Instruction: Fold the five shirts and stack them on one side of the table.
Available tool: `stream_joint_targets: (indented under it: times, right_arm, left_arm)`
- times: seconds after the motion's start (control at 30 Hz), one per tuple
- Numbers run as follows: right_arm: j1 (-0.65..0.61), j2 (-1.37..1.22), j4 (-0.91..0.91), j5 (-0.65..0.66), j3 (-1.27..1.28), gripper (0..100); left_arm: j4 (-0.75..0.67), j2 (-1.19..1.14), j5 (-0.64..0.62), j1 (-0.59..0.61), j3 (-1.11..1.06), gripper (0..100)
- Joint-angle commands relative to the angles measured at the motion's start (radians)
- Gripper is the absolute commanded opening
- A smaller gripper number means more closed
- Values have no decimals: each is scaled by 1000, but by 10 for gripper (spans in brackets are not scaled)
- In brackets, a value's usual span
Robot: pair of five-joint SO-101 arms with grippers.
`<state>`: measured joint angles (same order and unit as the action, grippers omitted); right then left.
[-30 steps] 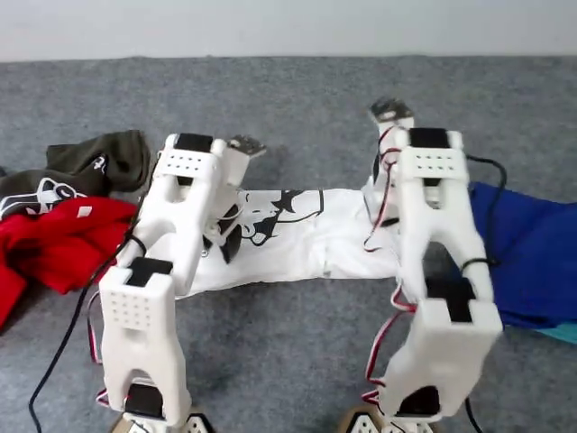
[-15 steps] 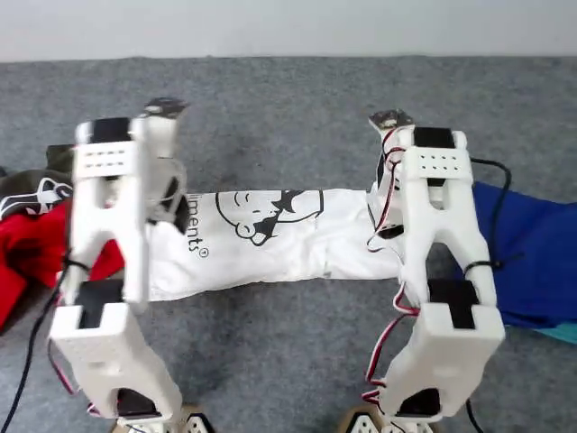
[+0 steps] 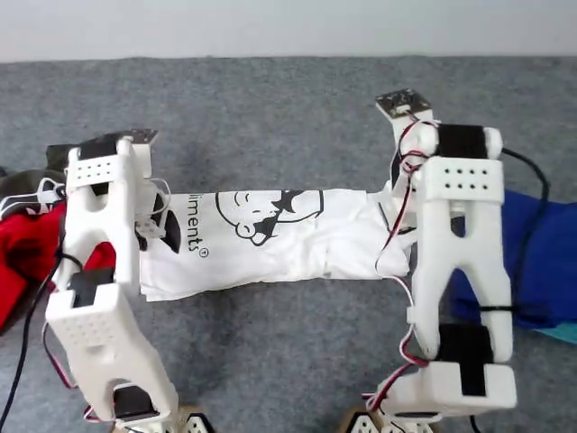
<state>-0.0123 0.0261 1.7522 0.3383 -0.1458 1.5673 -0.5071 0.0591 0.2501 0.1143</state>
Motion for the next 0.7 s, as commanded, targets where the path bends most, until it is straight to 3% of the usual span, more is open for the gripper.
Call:
stream_joint_targets:
  times: [0.0,0.3,0.53,0.67]
  right_arm:
    - [33,87,38,15,-38,9]
    - [139,110,39,15,-40,9]
    - [157,165,39,17,-43,9]
    - [157,229,39,29,-43,9]
  left_arm:
    - [-54,-43,-8,8,4,217]
    - [-61,-169,-43,-2,76,211]
    - [-12,-245,40,-83,110,61]
    - [-14,-247,49,-109,110,27]
